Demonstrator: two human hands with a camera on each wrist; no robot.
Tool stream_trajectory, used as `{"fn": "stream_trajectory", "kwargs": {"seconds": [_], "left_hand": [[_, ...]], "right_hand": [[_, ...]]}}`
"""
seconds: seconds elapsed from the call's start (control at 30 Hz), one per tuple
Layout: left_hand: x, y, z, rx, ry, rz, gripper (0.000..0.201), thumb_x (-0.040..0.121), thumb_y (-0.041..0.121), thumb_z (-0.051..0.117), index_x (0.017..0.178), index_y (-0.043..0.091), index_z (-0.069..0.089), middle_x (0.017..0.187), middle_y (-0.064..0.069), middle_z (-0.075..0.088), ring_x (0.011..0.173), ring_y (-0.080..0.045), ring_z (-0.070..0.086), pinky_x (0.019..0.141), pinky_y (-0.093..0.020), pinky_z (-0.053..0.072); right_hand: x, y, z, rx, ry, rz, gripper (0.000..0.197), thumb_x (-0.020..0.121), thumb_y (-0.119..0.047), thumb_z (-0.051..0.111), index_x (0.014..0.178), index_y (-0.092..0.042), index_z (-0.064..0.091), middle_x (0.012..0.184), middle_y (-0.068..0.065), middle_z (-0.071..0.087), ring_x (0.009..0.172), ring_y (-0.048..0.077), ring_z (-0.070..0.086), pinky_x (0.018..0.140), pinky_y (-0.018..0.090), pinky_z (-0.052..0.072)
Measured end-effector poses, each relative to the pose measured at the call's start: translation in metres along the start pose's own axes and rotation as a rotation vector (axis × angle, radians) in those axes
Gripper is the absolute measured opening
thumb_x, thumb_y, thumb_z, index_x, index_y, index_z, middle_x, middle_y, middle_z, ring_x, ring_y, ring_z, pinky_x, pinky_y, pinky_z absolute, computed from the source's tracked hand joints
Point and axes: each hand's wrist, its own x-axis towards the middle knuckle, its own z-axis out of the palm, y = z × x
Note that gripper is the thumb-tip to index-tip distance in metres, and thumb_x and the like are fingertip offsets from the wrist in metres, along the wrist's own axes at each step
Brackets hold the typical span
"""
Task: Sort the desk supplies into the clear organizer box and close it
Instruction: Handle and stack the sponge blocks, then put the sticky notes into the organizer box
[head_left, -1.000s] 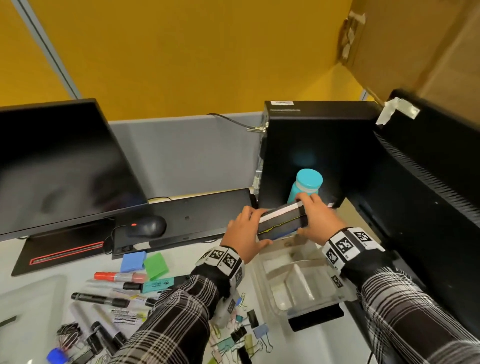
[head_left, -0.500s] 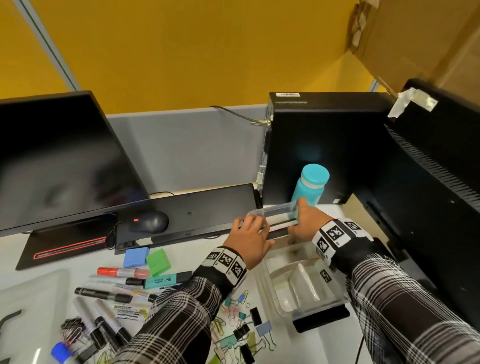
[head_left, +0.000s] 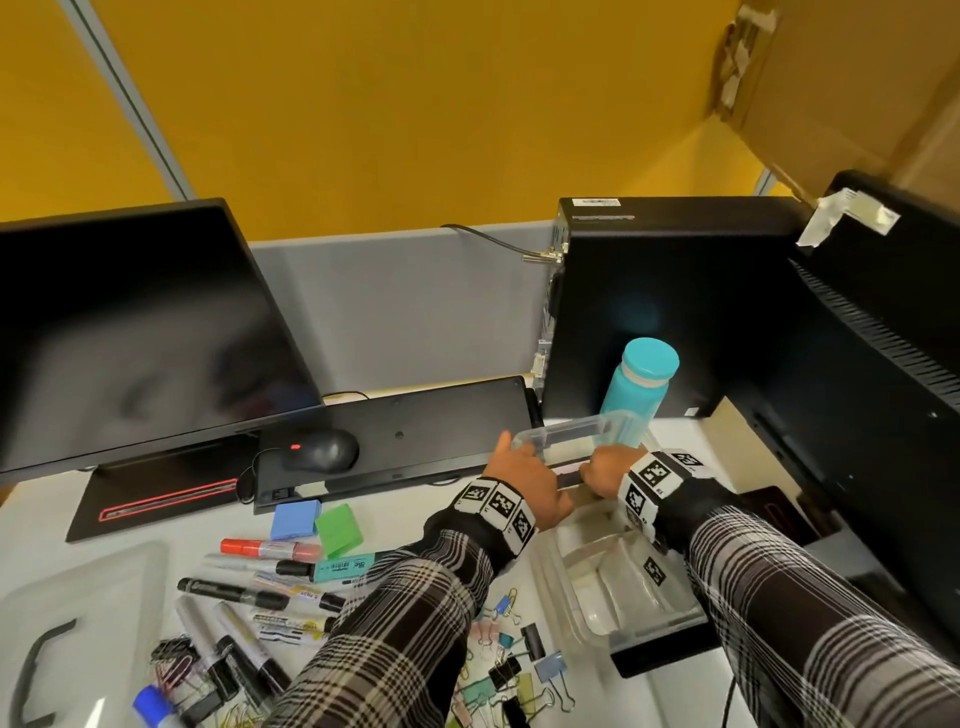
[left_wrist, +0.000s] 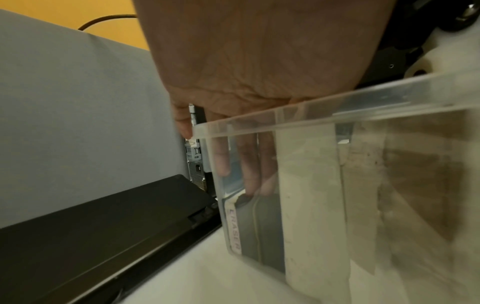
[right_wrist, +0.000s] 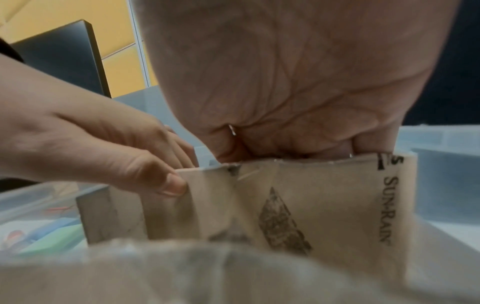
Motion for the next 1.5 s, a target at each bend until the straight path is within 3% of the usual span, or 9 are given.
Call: {"fn": "stream_trajectory", "kwargs": {"seconds": [0.17,0.3,0.5,0.63,0.73,0.9,1.1,1.3,1.5], "left_hand": [[-0.005,-0.005,0.007,-0.012,0.074,0.063,0.054,0.096,0.047,0.026,0.108,0.015,0.068,0.119,-0.006,0.063,0.124,-0.024,0.043,0.11,-0.052,0.014],[-0.036,-0.032,0.035,-0.223,0.41,0.115,0.046,0.095,0.046,0.027,0.13,0.027,0.05,0.13,0.005,0.054,0.127,-0.017,0.041,0.11,-0.047,0.017],[-0.123,-0.11,0.094,-0.526,0.567,-0.226,0.053,0.089,0.048,0.023,0.131,0.028,0.049,0.13,0.007,0.05,0.123,-0.016,0.043,0.103,-0.037,0.027],[-0.167,-0.165,0.139,-0.617,0.506,-0.442,0.044,0.085,0.037,0.039,0.124,0.025,0.056,0.125,0.001,0.055,0.114,-0.025,0.05,0.093,-0.04,0.039],[-0.18,-0.191,0.155,-0.669,0.414,-0.538,0.043,0.086,0.019,0.056,0.129,0.022,0.052,0.129,-0.005,0.053,0.115,-0.031,0.048,0.097,-0.041,0.04],[-0.18,-0.221,0.164,-0.582,0.273,-0.474,0.046,0.089,0.032,0.06,0.133,0.029,0.048,0.136,0.003,0.047,0.123,-0.022,0.041,0.102,-0.034,0.036],[-0.164,-0.233,0.166,-0.493,0.096,-0.367,0.047,0.095,0.033,0.048,0.139,0.019,0.041,0.142,-0.003,0.04,0.129,-0.023,0.036,0.106,-0.035,0.035],[-0.15,-0.234,0.173,-0.447,0.091,-0.337,0.048,0.094,0.038,0.047,0.138,0.018,0.039,0.135,-0.006,0.038,0.125,-0.025,0.036,0.1,-0.038,0.042],[-0.139,-0.241,0.173,-0.473,0.094,-0.341,0.055,0.09,0.041,0.055,0.137,0.019,0.038,0.13,-0.006,0.037,0.122,-0.025,0.035,0.099,-0.038,0.044]], "right_hand": [[0.001,0.004,0.001,0.001,0.003,-0.037,0.038,0.098,-0.025,0.034,0.119,-0.004,0.057,0.125,0.015,0.058,0.114,0.03,0.054,0.093,0.035,0.042],[-0.009,0.008,-0.004,0.016,-0.006,-0.08,0.038,0.1,-0.029,0.033,0.124,-0.01,0.056,0.129,0.01,0.056,0.116,0.023,0.052,0.1,0.031,0.038],[-0.041,-0.007,-0.023,0.132,0.252,-0.109,0.03,0.095,-0.034,0.045,0.117,-0.018,0.055,0.114,0.005,0.062,0.101,0.023,0.058,0.089,0.035,0.048],[-0.072,-0.061,-0.022,0.312,0.488,-0.335,0.022,0.091,-0.032,0.051,0.109,-0.024,0.059,0.109,-0.002,0.061,0.1,0.019,0.058,0.089,0.037,0.048],[-0.064,-0.107,-0.005,0.362,0.374,-0.405,0.021,0.089,-0.03,0.056,0.108,-0.02,0.061,0.11,-0.002,0.056,0.101,0.018,0.056,0.09,0.033,0.045],[-0.03,-0.182,0.051,0.323,0.184,-0.365,0.023,0.088,-0.031,0.057,0.102,-0.015,0.063,0.111,0.004,0.057,0.104,0.023,0.058,0.092,0.036,0.048],[-0.008,-0.241,0.111,0.281,0.055,-0.306,0.045,0.093,-0.035,0.049,0.129,-0.009,0.047,0.135,0.01,0.042,0.12,0.026,0.05,0.102,0.035,0.04],[0.002,-0.265,0.131,0.083,0.037,-0.232,0.057,0.091,-0.042,0.05,0.134,-0.006,0.039,0.135,0.013,0.042,0.122,0.03,0.045,0.1,0.038,0.039],[0.009,-0.276,0.13,0.242,0.015,-0.153,0.057,0.08,-0.033,0.067,0.125,-0.009,0.042,0.126,0.011,0.05,0.113,0.029,0.053,0.095,0.038,0.046]]}}
